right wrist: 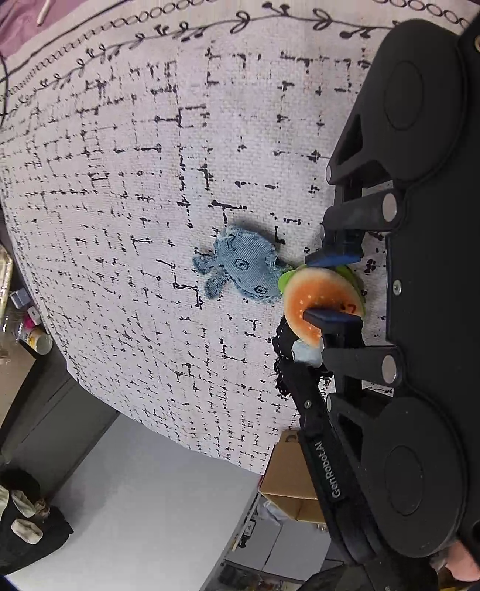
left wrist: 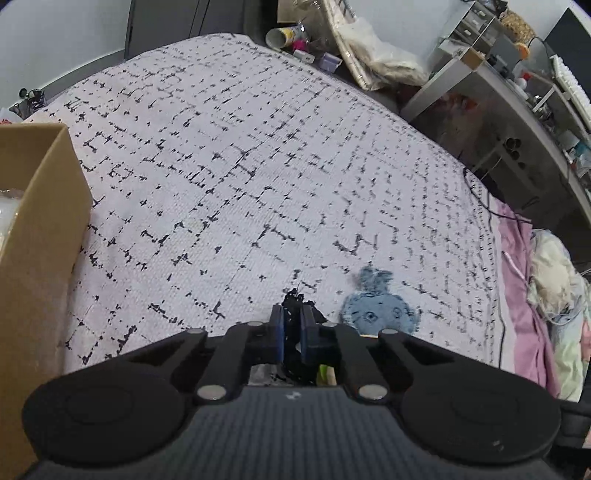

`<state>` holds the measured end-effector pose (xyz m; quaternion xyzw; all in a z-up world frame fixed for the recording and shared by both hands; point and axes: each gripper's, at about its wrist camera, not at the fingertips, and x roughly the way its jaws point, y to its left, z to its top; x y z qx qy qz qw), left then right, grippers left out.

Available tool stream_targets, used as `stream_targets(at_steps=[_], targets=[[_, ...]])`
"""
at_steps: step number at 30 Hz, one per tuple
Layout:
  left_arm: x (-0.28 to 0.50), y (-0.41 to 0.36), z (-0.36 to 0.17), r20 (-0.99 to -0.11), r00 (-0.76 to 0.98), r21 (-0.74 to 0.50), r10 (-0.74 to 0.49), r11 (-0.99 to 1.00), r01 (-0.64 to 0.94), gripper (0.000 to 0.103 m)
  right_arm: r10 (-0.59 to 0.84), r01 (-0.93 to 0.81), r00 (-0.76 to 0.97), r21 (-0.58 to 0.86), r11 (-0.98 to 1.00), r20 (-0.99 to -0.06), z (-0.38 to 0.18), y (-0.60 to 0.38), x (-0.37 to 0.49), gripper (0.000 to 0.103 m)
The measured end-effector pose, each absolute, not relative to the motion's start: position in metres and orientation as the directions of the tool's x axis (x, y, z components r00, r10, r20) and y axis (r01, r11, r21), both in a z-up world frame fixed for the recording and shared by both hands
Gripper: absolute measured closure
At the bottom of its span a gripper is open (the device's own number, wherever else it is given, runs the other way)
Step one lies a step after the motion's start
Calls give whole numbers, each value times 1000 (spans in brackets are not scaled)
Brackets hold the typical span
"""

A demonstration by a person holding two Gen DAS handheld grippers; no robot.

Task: Organize soft objects
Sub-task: 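Close the right tool on the burger plush while the left tool closes empty, then carry the burger plush to the cardboard box and open the right tool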

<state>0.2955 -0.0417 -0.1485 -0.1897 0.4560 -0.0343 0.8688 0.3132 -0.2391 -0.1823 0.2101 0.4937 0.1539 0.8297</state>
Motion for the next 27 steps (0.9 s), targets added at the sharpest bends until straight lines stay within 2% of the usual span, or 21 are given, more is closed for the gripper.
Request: stream_targets(at_steps=[8,17,27], targets=[[272,-45,-116,-740,646,-323,-187,941,-97,96,438,-44,518,489,871,-735,-163,-251,291,84],[242,-37,-80,-670,718,-333,-186,940,-68,96,434,-76,591,489,869,-680,-128,-253,267,87],[224,-12,-48,-627,767,-326,-135,940,-101,96,458,-151,644,484,862,-613,-89,-230,247,88]])
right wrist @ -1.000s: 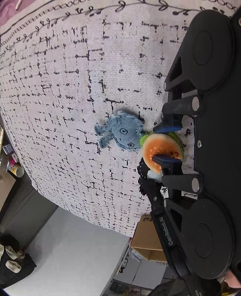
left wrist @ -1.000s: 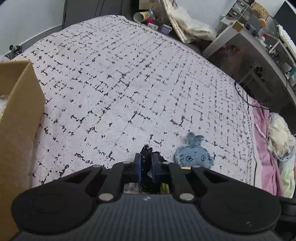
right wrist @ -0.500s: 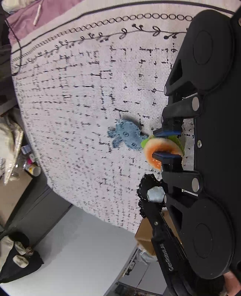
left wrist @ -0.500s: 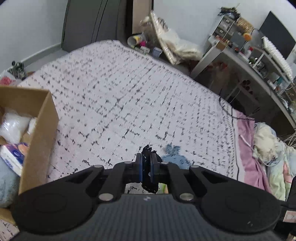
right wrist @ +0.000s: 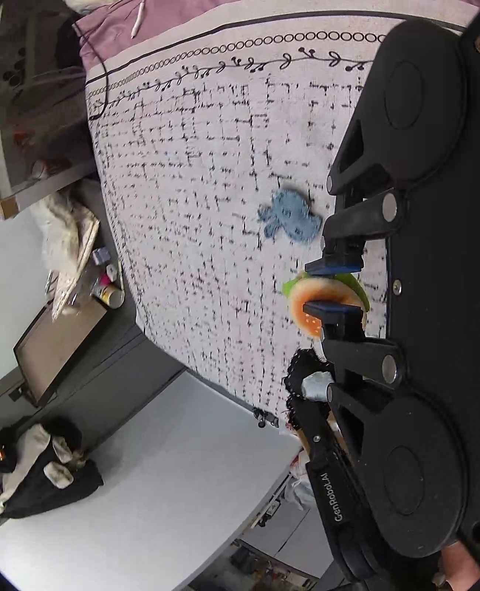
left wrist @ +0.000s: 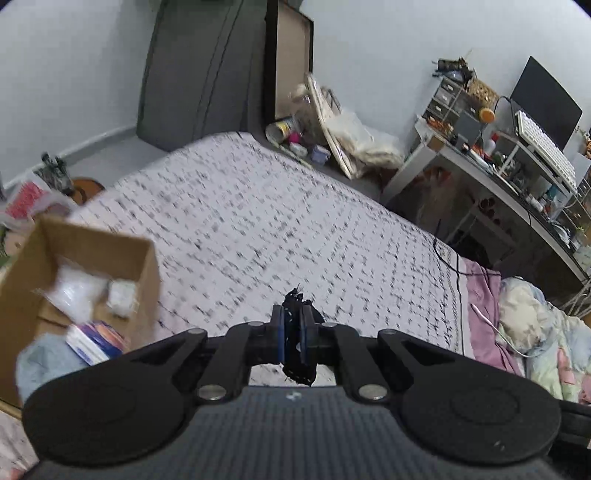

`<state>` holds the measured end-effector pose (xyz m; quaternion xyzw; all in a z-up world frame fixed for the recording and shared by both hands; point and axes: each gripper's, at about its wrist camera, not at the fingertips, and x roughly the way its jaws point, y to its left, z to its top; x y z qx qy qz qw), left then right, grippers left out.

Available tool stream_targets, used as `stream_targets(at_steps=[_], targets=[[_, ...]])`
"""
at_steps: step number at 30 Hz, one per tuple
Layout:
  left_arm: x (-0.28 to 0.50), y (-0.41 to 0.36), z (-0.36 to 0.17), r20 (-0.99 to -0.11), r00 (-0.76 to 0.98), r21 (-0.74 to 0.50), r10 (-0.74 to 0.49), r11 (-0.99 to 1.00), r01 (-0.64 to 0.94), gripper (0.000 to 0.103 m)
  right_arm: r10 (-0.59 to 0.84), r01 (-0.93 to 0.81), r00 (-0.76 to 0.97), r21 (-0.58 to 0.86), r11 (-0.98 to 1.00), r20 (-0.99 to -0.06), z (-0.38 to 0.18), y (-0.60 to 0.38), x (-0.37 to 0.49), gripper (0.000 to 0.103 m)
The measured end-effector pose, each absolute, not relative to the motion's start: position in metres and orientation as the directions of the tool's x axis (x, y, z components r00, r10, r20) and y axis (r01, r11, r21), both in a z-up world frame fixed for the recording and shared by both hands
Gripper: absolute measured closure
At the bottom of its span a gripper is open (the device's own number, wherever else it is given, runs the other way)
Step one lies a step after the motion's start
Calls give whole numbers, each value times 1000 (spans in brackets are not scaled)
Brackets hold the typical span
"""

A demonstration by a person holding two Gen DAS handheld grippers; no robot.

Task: Organize soft objects
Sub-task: 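Carry the burger plush to the cardboard box and open the right tool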

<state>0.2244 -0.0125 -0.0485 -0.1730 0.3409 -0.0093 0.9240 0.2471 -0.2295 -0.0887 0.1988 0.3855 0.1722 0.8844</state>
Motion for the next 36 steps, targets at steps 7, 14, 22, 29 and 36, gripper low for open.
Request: stream_targets(at_steps=[7,14,22,29,36], targets=[[216,7,-27,-577,809,-335,-112,936,-110,96,480,-222,637,452,864,-603,-68,-200,248,88],[214,39,-23,-568,820,-363,-73,916,-170,96,498,-253,625,448,858,-601,-54,-171,255,88],[197,100,-20,-579,812,-369,75,864,-343,96,518,-324,590,407,854,-619,-38,-126,263,88],[191,136,-28,-602,791,-394,113,819,-417,96,544,-366,567,403,839,-619,-37,-89,267,88],[188,159,-37,-628,769,-412,119,787,-458,96,559,-394,552,397,829,-619,-35,-60,269,88]])
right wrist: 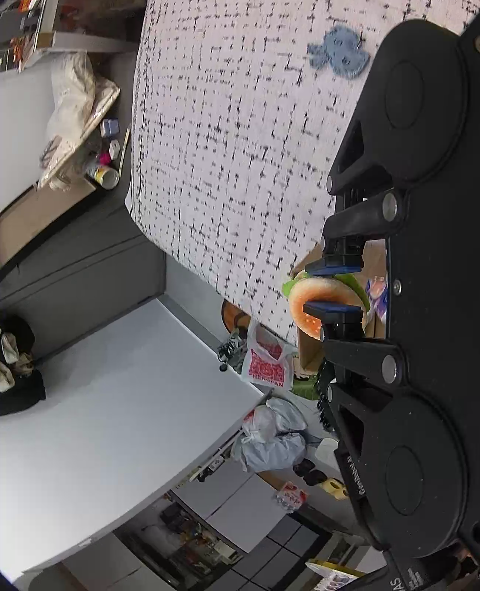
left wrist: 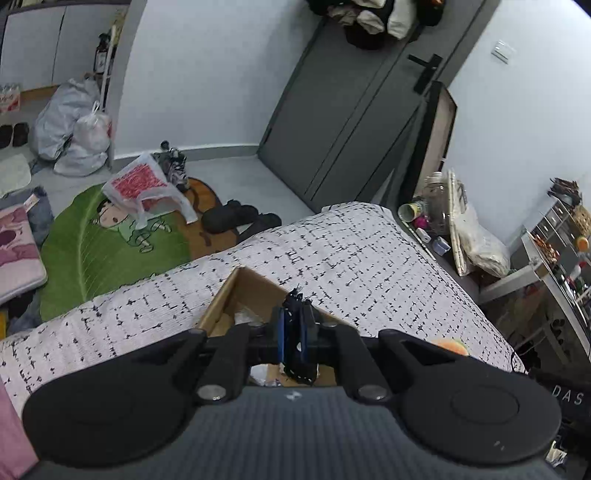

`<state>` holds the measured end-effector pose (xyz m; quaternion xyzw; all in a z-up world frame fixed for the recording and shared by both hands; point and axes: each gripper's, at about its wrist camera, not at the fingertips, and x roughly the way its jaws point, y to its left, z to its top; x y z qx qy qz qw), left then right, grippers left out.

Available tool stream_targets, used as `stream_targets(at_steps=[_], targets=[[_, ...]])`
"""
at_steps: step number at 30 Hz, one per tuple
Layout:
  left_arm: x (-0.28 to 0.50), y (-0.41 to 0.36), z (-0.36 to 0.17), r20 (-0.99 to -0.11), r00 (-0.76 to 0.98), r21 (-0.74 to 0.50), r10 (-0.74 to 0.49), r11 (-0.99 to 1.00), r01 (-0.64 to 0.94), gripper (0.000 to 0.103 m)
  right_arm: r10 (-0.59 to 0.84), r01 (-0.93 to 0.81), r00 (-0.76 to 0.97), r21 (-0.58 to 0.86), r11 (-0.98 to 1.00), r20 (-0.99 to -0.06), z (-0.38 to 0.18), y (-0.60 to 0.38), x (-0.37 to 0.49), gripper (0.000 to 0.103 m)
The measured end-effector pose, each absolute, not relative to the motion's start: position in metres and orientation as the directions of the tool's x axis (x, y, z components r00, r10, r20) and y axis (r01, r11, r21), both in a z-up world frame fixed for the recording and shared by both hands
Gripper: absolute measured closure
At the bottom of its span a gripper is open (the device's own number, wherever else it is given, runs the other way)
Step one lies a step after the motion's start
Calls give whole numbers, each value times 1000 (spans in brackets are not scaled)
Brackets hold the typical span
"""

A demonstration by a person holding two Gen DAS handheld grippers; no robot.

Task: Organize soft objects
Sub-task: 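Carry the burger plush to the cardboard box and open the right tool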

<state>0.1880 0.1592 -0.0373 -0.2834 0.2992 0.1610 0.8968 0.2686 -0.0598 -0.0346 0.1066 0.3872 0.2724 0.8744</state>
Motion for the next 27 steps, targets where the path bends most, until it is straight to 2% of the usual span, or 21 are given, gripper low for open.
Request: stream_targets(at_steps=[6,14,17,18,20,21,27], targets=[[187,175,-49,-667,729,-416,153,735,-535,92,570,-415,547,393,821,-613,-35,-35,270,88],[188,181,-59,-680,725,-452,104,720,-527,89,568,-408,542,397,822,-619,-42,-22,274,87],[190,179,-61,-686,721,-447,95,727,-521,87,592,-428,527,411,805,-610,-43,-19,276,78],[191,178,-61,-688,720,-443,93,732,-518,86,596,-432,523,413,802,-609,-42,-19,276,67],[194,173,-63,-696,712,-429,93,741,-516,81,596,-435,541,409,802,-594,-37,-24,275,53],[195,171,-63,-697,710,-423,96,745,-516,79,593,-436,551,403,805,-587,-35,-27,274,50],[200,158,-64,-704,702,-394,109,762,-514,60,550,-396,574,382,835,-607,-37,-59,275,49]])
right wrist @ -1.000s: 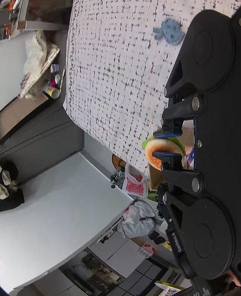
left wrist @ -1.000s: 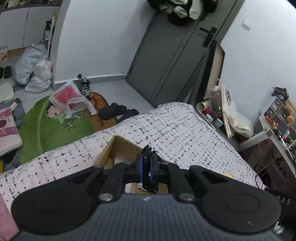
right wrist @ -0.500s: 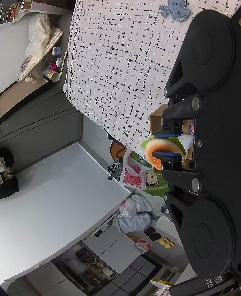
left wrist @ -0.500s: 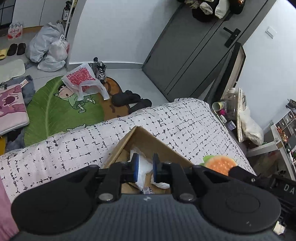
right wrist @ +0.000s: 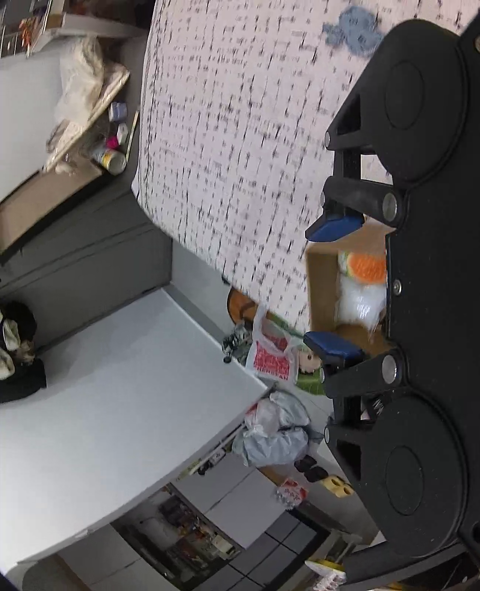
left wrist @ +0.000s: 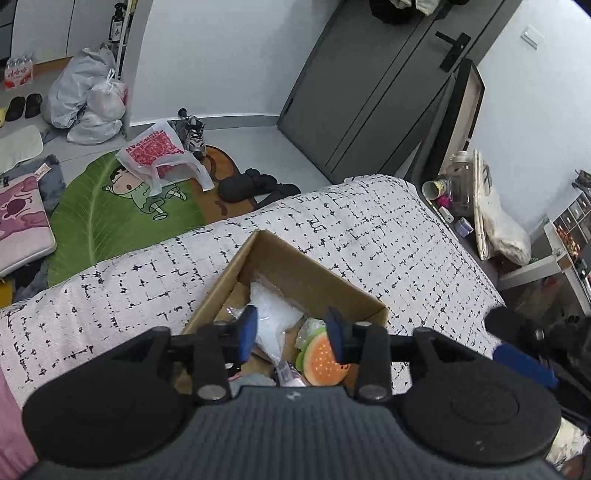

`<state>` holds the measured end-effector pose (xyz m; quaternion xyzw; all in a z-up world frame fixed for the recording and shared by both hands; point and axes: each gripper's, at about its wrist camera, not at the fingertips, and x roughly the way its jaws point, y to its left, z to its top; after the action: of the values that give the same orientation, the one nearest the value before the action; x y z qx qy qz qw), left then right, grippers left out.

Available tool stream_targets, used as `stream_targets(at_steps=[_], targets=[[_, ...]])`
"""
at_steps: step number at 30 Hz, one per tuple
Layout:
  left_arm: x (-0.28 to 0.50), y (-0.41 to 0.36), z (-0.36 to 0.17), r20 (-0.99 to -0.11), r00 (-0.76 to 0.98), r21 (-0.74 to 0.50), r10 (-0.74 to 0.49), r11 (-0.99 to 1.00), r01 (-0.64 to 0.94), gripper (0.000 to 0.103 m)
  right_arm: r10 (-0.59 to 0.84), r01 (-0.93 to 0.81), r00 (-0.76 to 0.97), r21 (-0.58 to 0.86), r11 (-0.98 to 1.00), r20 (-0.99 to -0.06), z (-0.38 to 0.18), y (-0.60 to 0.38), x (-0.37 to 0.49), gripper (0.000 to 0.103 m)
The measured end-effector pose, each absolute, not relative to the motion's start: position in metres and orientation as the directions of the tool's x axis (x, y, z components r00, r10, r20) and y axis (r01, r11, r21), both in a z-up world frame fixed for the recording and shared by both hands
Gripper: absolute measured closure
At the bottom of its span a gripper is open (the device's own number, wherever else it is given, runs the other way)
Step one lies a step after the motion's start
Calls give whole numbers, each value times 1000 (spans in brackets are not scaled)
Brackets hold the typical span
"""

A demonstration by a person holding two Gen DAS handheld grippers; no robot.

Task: Organize soft objects
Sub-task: 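Carry the burger plush to the cardboard box and open the right tool, then move both tools over the blue denim bunny plush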

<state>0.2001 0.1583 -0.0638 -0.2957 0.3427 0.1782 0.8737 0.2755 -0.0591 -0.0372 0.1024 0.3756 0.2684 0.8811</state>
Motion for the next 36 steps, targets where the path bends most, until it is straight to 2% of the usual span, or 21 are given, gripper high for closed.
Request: stream_targets(at_steps=[3,7,8,12,18,22,28,36], targets=[[202,150,-61,-699,704,-375,122,777,-506,49,531,-376,593,376,847,-606,-37,-77,274,42],[206,135,-58,-700,700,-339,140,798,-498,30,517,-363,610,367,856,-601,-36,-99,273,39],[207,131,-58,-702,697,-327,145,804,-497,25,509,-360,619,360,861,-598,-35,-105,272,34],[214,116,-55,-710,690,-295,138,832,-470,21,494,-360,649,339,869,-578,-31,-128,267,16],[221,90,-48,-692,718,-306,75,870,-386,17,480,-337,659,342,877,-579,-35,-164,270,6],[227,67,-42,-676,735,-300,44,895,-330,12,464,-314,673,346,884,-576,-42,-188,272,3],[244,36,-40,-687,727,-289,-5,919,-267,12,452,-255,695,396,882,-559,-58,-227,277,2],[269,-2,-53,-721,692,-221,-15,952,-210,12,443,-100,709,543,834,-549,-92,-273,289,2]])
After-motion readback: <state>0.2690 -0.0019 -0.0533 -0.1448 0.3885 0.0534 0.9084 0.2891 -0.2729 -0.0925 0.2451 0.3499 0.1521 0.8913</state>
